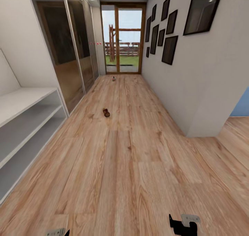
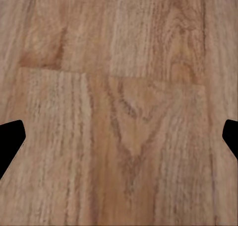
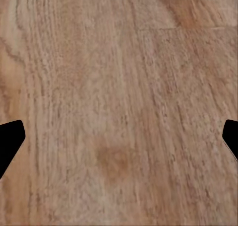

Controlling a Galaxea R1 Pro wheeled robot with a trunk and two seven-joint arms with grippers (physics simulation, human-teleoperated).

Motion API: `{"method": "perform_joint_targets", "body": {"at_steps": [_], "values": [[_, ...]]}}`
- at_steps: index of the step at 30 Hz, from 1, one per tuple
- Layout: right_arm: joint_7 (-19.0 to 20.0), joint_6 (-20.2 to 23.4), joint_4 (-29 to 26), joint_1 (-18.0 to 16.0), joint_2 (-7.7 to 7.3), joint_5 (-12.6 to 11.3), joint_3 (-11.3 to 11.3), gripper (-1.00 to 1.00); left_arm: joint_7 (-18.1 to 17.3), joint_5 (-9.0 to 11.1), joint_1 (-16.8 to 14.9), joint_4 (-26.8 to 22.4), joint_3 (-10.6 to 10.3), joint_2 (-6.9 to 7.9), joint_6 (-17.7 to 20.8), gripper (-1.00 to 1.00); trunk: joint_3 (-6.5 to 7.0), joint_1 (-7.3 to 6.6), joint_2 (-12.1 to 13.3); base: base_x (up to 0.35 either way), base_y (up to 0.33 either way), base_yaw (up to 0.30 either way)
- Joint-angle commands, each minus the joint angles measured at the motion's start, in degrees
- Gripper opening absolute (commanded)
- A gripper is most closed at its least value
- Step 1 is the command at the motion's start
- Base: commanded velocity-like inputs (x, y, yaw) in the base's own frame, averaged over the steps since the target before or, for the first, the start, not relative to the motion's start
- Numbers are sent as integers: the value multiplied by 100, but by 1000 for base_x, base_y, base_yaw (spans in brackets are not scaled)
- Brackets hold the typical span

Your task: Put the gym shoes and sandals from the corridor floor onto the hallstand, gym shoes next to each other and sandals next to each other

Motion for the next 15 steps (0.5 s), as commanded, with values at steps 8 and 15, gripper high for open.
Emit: {"method": "perform_joint_targets", "body": {"at_steps": [8, 15], "values": [[-1, -20, 5, -3, -8, 1, -34, 100, -26, -59, -5, 4, 50, -2, -23, 100, -5, 2, -2, 335, 0, 0], [-3, -20, 10, -2, -9, 0, -34, 100, -26, -59, -5, 4, 48, -2, -20, 100, -5, 2, -2, 335, 0, 0]]}}
